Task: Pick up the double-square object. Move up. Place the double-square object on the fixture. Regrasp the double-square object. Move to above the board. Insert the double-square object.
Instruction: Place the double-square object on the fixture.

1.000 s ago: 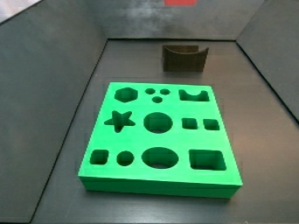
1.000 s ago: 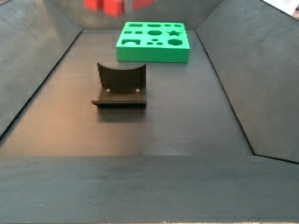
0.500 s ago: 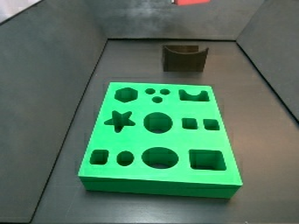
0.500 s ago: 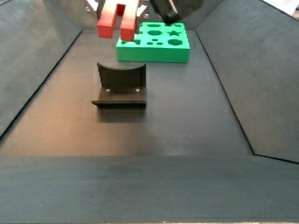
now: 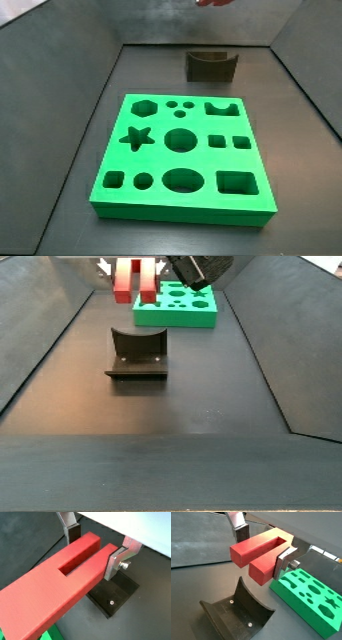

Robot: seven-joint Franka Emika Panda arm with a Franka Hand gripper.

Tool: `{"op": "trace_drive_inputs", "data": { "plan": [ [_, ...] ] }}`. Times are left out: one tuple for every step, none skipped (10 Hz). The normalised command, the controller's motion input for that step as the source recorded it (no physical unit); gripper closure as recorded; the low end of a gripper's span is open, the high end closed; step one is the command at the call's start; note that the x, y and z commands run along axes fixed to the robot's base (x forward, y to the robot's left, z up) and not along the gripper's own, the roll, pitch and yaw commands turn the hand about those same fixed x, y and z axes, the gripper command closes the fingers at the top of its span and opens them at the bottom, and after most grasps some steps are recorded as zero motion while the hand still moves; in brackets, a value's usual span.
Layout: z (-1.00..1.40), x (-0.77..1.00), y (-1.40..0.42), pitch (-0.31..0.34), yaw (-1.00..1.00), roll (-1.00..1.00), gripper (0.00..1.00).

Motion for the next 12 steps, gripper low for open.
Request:
{"op": "trace_drive_inputs", "data": {
  "plan": [
    [0.01, 0.07, 0.03, 0.202, -0.15, -0.09, 1.0],
    [-1.0, 0.1, 0.06, 0.097, -0.2, -1.0, 1.0],
    [-1.0, 0.1, 0.06, 0.086, -0.19, -1.0, 1.0],
    [-1.0, 0.12, 0.08, 0.075, -0.2, -1.0, 1.0],
    [-1.0, 0.13, 0.08, 0.08, -0.2, -1.0, 1.0],
    [-1.0, 0.14, 0.08, 0.068, -0.21, -1.0, 1.0],
    [-1.0, 0.14, 0.09, 0.055, -0.22, -0.96, 1.0],
    [-1.0, 0.16, 0.1, 0.022, -0.18, -0.69, 1.0],
    [-1.0, 0.16, 0.1, 0.009, -0.16, -0.58, 1.0],
    [-1.0, 0.17, 0.11, 0.003, -0.13, -0.36, 1.0],
    [-1.0, 0.19, 0.11, -0.004, -0.11, -0.25, 1.0],
    [-0.92, 0.18, 0.11, -0.004, -0.09, -0.19, 1.0]
  ]
}}
